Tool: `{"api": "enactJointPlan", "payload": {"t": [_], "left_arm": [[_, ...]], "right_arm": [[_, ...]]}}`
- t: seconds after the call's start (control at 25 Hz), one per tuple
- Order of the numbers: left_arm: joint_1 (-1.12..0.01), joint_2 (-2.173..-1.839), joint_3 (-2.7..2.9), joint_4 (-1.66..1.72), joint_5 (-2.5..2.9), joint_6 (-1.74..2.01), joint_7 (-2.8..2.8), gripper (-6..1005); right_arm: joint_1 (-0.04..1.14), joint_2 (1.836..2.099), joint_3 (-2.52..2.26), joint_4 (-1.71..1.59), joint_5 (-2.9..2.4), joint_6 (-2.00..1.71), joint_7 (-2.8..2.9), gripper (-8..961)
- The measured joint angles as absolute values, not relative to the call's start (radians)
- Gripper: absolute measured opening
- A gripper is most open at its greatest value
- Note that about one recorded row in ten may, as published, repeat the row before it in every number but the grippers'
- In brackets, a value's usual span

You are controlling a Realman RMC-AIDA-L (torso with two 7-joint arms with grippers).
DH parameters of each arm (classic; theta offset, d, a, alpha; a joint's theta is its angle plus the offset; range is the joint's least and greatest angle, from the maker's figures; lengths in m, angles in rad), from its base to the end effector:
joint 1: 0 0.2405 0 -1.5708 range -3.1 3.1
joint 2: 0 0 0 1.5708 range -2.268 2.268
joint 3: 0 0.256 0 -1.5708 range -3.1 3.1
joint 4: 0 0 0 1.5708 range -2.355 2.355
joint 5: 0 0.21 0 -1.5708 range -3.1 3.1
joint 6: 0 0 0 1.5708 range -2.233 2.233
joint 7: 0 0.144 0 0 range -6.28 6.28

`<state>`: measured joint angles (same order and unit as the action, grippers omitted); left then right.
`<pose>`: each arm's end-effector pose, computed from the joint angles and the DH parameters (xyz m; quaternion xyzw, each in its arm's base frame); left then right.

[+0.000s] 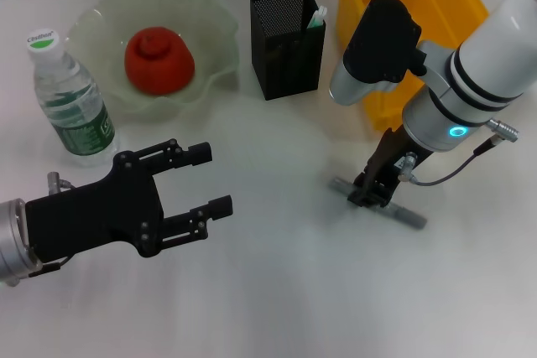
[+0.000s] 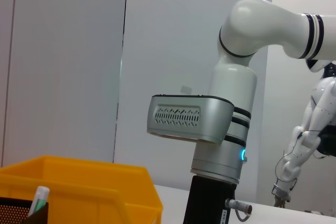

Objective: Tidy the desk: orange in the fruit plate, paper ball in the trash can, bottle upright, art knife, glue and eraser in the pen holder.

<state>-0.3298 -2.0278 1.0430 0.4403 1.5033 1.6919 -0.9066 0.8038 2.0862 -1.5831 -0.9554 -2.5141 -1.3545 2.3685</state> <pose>-0.2808 0.2549 -0.0171 -0.9169 -0.1033 -0.3619 0.1325 0.1723 0.3661 -0.0733 -0.9483 0.1957 -0.2330 0.0901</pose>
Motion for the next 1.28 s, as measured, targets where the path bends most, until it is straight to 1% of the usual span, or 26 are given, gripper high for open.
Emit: {"api": "enactJointPlan", "payload": {"t": [0.16, 0.52, 0.76, 0.88, 1.08, 1.28], "left_arm": [[-0.331, -2.028, 1.043, 0.440, 1.503, 1.692, -0.907, 715], [-0.331, -2.028, 1.043, 0.440, 1.501, 1.692, -0.907, 715], [-0.331, -2.028, 1.043, 0.440, 1.501, 1.694, -0.907, 715], [-0.330, -2.028, 1.043, 0.440, 1.501, 1.694, -0.907, 716], [-0.323, -2.026, 1.042, 0.440, 1.498, 1.699, -0.906, 716], [-0.322, -2.026, 1.040, 0.440, 1.497, 1.700, -0.907, 716]], "right_arm": [[0.805, 2.086, -1.586, -0.954, -2.517, -1.354, 2.368, 183], [0.818, 2.086, -1.596, -0.937, -2.518, -1.355, 2.369, 158], [0.797, 2.087, -1.589, -0.993, -2.505, -1.354, 2.364, 151], [0.766, 2.084, -1.584, -1.048, -2.462, -1.348, 2.348, 149], [0.671, 2.085, -1.477, -1.172, -2.299, -1.342, 2.214, 140], [0.598, 2.083, -1.315, -1.157, -2.010, -1.341, 1.978, 138]]}}
